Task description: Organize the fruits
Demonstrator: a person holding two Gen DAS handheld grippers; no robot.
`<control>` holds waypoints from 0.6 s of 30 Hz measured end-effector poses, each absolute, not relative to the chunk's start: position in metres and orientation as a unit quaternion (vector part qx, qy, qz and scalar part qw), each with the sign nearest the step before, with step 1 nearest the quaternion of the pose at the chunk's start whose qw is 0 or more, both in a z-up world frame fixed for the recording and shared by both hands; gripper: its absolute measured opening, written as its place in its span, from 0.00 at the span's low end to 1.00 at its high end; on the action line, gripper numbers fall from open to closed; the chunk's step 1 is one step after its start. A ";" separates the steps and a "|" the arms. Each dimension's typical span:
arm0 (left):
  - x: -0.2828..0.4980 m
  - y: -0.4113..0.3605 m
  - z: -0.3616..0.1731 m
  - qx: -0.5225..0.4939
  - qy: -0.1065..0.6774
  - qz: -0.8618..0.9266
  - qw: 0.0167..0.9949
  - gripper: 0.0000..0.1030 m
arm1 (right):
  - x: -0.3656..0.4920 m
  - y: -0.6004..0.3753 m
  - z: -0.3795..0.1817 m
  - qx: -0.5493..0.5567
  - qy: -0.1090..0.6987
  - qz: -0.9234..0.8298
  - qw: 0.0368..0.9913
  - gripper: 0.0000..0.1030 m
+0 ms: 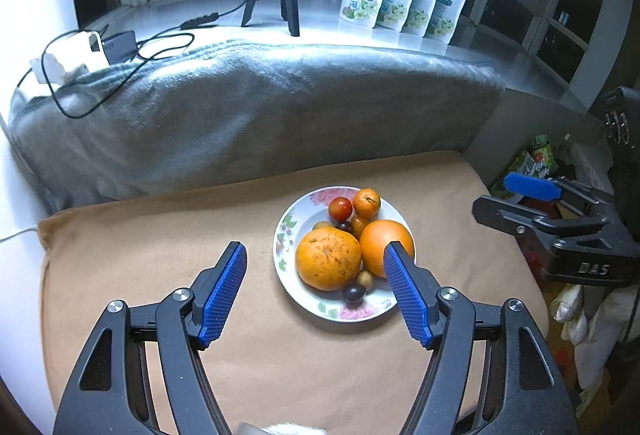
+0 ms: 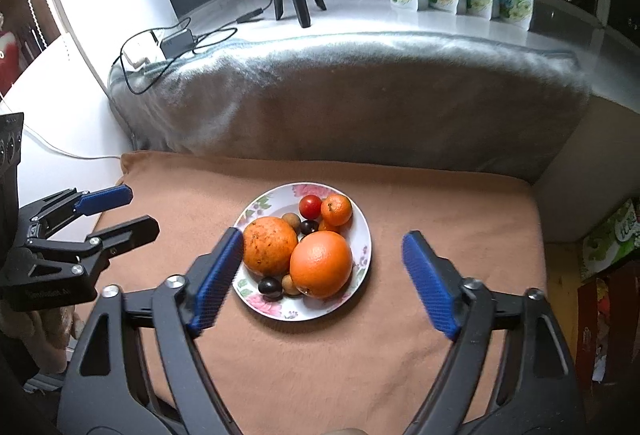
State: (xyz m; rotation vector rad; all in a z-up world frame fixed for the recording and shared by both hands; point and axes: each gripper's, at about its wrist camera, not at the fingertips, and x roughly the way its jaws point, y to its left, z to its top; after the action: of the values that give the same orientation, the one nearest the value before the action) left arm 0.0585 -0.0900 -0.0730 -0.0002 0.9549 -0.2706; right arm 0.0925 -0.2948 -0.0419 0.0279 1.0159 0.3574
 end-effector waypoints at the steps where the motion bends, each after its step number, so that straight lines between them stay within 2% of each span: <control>1: 0.057 -0.090 -0.071 0.001 0.457 -0.129 0.880 0.69 | 0.090 -0.295 -0.039 0.016 0.480 0.170 0.861 0.90; 9: 0.049 -0.090 -0.058 -0.005 0.448 -0.121 0.886 0.69 | 0.083 -0.295 -0.028 0.011 0.473 0.169 0.865 0.90; 11: 0.048 -0.089 -0.055 -0.004 0.444 -0.121 0.888 0.80 | 0.083 -0.295 -0.026 0.014 0.471 0.169 0.866 0.90; 18: 0.045 -0.088 -0.049 -0.009 0.439 -0.122 0.890 0.80 | 0.082 -0.295 -0.022 0.013 0.468 0.169 0.867 0.90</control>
State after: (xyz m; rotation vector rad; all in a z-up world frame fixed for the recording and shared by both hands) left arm 0.0454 -0.0883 -0.0486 -0.0177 0.9126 -0.2534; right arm 0.0816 -0.2952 -0.0220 0.0280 0.9800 0.3542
